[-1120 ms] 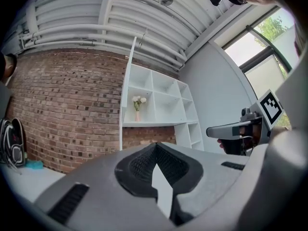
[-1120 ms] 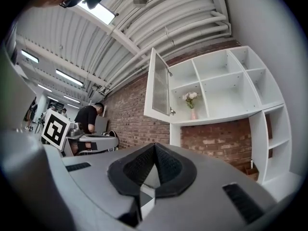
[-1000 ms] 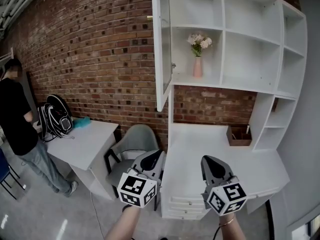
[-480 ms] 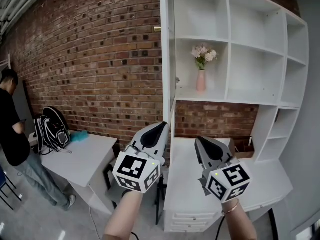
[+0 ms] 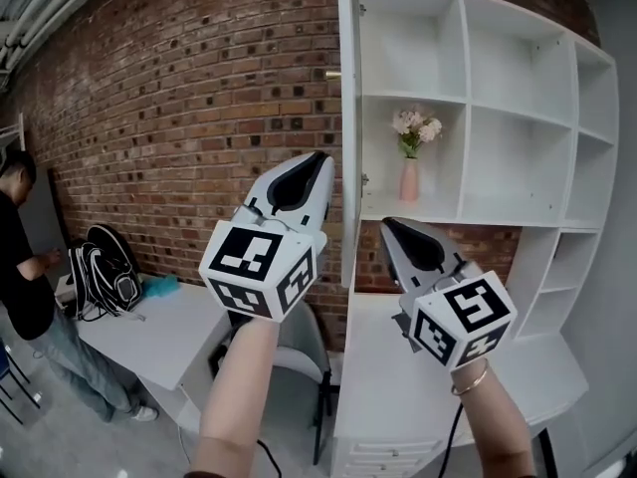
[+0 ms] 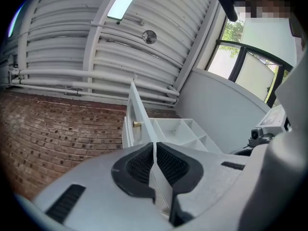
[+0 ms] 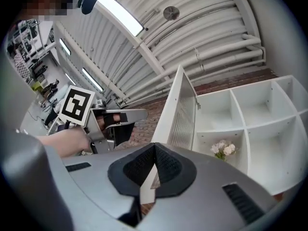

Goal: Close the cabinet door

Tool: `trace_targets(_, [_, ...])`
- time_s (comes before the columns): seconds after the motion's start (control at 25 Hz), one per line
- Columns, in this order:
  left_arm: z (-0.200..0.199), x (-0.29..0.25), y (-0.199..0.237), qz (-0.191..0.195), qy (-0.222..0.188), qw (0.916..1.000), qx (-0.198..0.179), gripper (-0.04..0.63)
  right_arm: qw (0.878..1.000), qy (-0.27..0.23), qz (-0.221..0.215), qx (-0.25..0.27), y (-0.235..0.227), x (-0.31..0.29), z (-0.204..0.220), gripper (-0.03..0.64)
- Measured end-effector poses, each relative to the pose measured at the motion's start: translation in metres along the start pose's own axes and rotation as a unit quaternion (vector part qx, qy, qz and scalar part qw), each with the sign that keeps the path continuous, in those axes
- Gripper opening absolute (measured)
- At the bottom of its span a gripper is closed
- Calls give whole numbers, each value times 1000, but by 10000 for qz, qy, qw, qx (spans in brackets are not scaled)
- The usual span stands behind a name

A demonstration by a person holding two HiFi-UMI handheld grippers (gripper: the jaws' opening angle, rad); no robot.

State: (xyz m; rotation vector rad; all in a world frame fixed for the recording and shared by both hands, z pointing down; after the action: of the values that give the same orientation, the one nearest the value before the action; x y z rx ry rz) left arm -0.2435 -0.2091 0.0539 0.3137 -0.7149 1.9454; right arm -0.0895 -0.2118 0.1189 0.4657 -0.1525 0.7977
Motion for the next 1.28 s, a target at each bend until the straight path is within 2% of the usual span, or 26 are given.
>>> trace_targets(0.24, [-33, -32, 29, 13, -134, 9998, -132, 12, 9992, -146, 111, 346, -5, -22, -31, 0])
trace_targets(0.32, [-39, -44, 36, 50, -163, 9999, -13, 14, 9990, -174, 105, 390, -8, -27, -39, 0])
trace_targets(0.52, [-49, -66, 55, 162, -93, 9996, 190, 73, 9984, -147, 144, 532, -8, -32, -51, 0])
trace_targets(1.12, [-45, -95, 66, 539, -135, 9965, 620, 95, 9967, 15, 498, 639, -26, -24, -48, 0])
trace_targets(1.28, [-48, -97, 64, 577, -151, 9964, 597, 97, 9961, 53, 578, 659, -30, -18, -50, 0])
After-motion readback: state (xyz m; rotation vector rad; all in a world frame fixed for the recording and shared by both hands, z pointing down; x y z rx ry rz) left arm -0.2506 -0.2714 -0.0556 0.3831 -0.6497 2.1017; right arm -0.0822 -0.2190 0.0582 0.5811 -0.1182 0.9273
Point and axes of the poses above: the fingertips, and each gripper's own axes: x backward along the fingers, y to its left, z out of its underside, the point moved 7 cm from there along x, backward along the fingers, and after that the axes turned 4 degrees about y, right-handed, at the moved point
